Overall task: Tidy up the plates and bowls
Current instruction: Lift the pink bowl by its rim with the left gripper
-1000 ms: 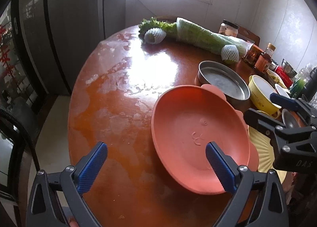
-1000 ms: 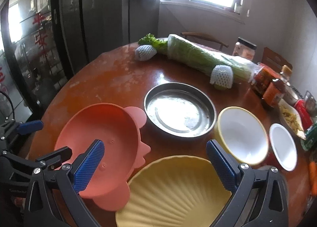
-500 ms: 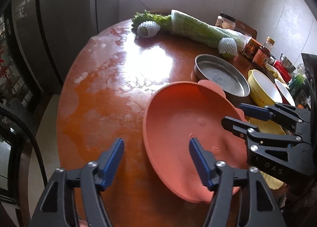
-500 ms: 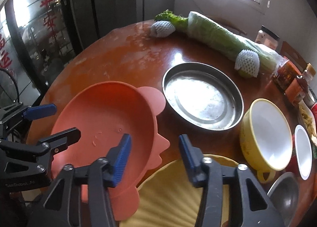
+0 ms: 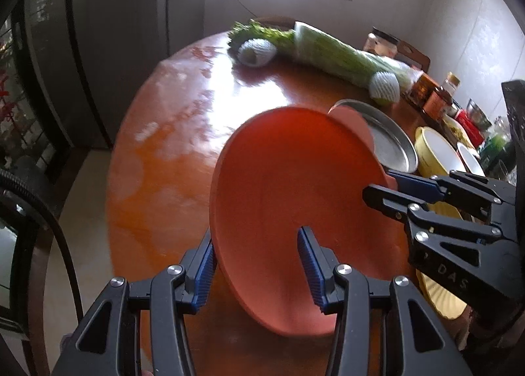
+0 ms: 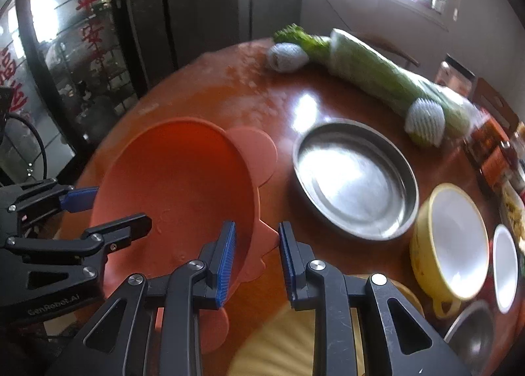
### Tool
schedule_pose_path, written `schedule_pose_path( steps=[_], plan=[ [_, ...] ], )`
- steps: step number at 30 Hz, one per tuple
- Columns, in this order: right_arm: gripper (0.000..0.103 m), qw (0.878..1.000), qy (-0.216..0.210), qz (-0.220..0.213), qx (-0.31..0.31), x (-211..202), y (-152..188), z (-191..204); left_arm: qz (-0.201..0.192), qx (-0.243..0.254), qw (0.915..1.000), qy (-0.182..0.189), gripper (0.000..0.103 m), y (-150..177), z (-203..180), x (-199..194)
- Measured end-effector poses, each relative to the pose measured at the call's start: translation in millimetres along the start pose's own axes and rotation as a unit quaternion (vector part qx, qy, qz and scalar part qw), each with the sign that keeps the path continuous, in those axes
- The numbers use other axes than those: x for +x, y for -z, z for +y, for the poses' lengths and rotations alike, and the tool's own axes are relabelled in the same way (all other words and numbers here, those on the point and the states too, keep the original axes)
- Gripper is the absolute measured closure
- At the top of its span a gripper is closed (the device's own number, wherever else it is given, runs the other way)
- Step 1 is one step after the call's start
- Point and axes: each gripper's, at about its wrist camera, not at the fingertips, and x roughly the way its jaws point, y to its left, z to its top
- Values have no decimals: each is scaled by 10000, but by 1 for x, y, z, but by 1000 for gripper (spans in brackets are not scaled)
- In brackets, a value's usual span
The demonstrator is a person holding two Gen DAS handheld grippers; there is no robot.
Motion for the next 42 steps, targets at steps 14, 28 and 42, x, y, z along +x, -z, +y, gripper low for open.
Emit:
schedule_pose_path(
  steps=[14, 28, 42],
  plan=[
    [76, 9996, -158, 55, -215, 24, -28, 23, 98, -248, 9994, -220, 54, -6, 27, 8],
    [75, 9999, -95, 118, -22, 32, -33, 16, 148, -110, 9992, -368, 54, -27, 24, 20],
    [74, 9993, -127, 344, 25, 42, -29, 12, 298, 36, 9989, -356, 54, -25, 20, 28]
  ],
)
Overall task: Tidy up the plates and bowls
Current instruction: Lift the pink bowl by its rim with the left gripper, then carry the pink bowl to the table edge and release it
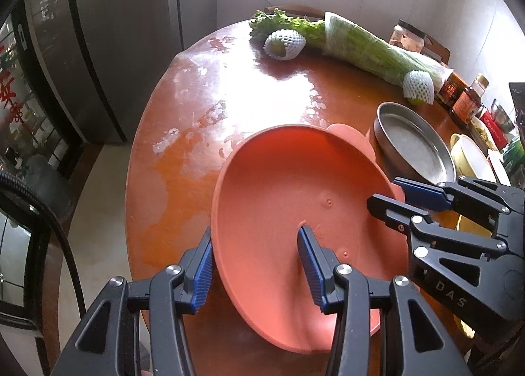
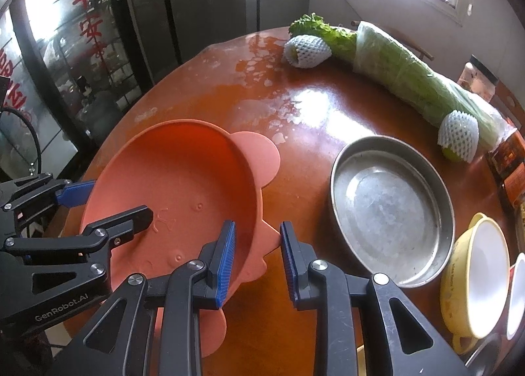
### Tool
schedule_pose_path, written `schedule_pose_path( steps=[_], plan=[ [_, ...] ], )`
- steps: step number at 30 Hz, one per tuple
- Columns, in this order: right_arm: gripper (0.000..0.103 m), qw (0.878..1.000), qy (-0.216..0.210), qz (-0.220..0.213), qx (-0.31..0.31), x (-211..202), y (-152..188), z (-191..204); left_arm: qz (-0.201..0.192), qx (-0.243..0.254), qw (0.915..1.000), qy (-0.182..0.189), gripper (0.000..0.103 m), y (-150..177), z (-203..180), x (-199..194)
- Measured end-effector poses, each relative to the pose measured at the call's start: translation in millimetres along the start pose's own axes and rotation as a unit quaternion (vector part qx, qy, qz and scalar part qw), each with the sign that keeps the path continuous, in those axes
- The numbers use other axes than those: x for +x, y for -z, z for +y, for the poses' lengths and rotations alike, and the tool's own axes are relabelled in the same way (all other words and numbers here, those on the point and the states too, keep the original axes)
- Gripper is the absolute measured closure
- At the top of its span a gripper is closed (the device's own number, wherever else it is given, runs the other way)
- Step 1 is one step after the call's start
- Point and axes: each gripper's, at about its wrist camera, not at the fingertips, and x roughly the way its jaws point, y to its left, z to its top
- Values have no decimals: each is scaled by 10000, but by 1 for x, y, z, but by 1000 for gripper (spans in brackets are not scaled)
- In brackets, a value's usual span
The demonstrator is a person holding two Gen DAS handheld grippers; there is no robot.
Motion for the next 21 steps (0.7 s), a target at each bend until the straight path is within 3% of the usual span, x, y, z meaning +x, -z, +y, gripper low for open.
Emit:
schedule_pose_path(
  steps=[9, 21],
  plan=[
    [74, 10000, -7, 47, 56, -10, 15, -1, -3, 61, 10000, -38, 54, -3, -4, 5],
    [67, 9999, -140, 52, 19, -28, 35, 15, -125, 347, 9990, -251, 54, -31, -14, 23]
  ],
)
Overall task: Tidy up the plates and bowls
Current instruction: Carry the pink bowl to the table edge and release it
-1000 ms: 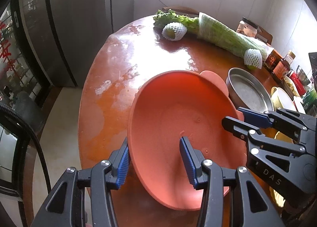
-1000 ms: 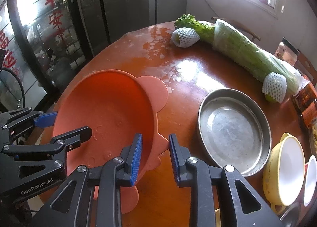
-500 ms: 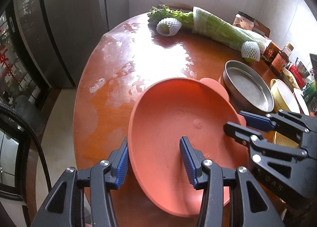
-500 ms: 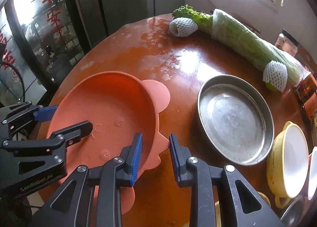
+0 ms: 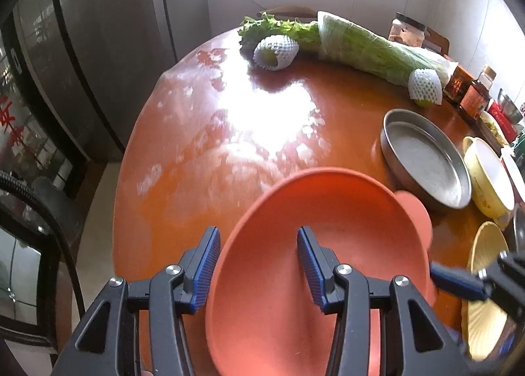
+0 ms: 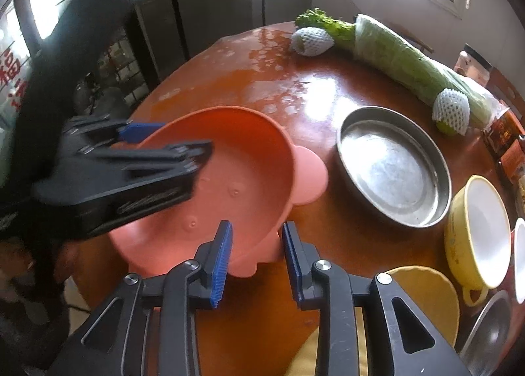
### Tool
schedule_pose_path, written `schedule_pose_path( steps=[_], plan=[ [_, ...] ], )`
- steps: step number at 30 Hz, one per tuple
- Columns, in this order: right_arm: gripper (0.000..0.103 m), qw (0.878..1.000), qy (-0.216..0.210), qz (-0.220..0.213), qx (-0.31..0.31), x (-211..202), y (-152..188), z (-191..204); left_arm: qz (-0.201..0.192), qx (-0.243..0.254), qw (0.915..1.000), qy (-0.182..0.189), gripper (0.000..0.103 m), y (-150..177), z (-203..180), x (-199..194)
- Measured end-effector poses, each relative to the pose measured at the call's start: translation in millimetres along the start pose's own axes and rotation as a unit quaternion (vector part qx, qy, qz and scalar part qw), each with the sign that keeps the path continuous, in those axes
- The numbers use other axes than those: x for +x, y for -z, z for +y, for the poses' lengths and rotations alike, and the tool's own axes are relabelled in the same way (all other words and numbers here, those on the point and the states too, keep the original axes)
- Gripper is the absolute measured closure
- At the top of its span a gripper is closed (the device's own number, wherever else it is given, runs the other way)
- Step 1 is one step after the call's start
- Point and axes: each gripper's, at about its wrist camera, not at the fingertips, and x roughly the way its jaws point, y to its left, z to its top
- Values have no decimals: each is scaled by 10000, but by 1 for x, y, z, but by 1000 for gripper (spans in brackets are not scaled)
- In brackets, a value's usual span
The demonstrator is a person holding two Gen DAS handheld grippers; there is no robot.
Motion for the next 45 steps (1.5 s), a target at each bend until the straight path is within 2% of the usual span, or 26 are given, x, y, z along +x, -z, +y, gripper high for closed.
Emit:
schedule_pose_path(
  steps=[2, 9, 11, 14, 20, 27, 35, 45],
  plan=[
    [62, 10000, -26, -19, -26, -1, 2, 5, 21, 17, 10000, 0, 54, -4, -1, 4],
    [60, 9999, -59, -37, 137, -1, 2, 0, -122, -69, 9997, 198, 53, -7, 2, 4],
    [58, 9998, -62, -52, 200, -3, 2, -4, -201, -73, 9996, 168, 46, -5, 2, 0],
    [54, 9995, -65, -107, 291, -7, 3, -9, -293, -132, 9994, 97, 43, -5, 5, -5],
    [52, 9989, 31, -316, 358, -22, 5, -14, -581, -228, 9980, -85, 34, -5, 9, -23],
    [49, 9966, 120, -681, 459, -48, 12, -20, -841, -210, 9962, -33, 33, -3, 4, -53],
    [48, 9926, 250, -1002, 644, -83, 28, -33, -1051, 83, 9943, 185, 32, 2, -26, -86],
    [47, 9844, 510, -1371, 973, -134, 73, -56, -1158, 522, 9906, 503, 32, 15, -82, -106]
  ],
)
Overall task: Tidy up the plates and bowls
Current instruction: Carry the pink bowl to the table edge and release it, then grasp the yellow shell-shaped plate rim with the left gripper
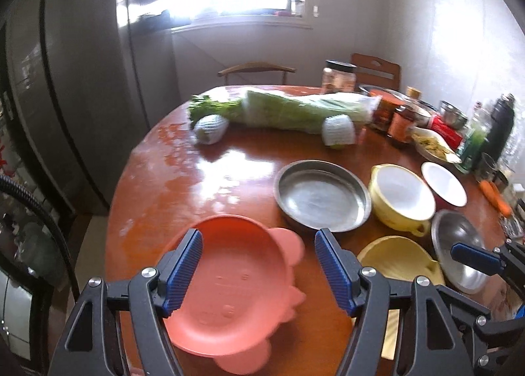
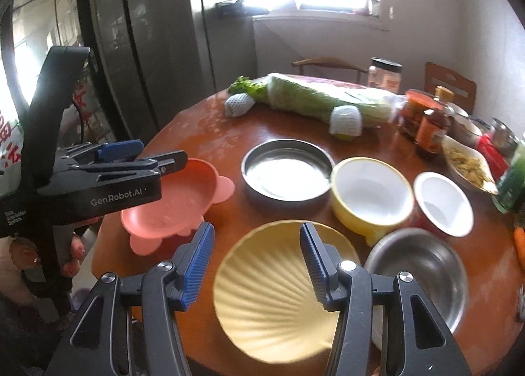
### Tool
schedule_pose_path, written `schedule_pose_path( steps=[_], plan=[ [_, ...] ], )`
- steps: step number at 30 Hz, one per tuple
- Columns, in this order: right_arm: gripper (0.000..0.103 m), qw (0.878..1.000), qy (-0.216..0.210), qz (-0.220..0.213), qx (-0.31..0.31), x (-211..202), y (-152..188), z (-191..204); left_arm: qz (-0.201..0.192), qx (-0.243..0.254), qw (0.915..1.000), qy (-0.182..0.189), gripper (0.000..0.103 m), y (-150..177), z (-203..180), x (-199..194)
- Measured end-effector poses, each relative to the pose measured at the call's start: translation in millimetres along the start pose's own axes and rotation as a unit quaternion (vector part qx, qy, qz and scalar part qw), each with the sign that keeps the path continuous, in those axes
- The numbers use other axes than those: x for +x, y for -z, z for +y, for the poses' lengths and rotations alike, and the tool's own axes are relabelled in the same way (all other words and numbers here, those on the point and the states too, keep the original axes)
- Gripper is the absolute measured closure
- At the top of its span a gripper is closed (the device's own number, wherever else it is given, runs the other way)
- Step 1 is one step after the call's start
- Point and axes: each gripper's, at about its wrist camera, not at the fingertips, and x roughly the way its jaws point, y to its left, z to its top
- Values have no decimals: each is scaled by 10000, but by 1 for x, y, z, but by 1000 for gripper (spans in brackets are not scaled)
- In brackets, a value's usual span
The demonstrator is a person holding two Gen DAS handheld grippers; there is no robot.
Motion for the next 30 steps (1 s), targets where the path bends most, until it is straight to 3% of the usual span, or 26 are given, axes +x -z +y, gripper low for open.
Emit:
schedule_pose_path(
  steps=[13, 21, 30],
  plan=[
    [45, 9992, 130, 18, 366, -33, 51, -29, 330, 424, 9982, 284, 32, 25, -57, 18],
    [45, 9975, 122, 313, 623, -21, 79, -38, 559, 560, 9964, 316, 32, 37, -69, 34],
    [45, 9952, 129, 583, 778, 0, 87, -45, 801, 706, 9934, 428, 32, 44, -79, 52]
  ],
)
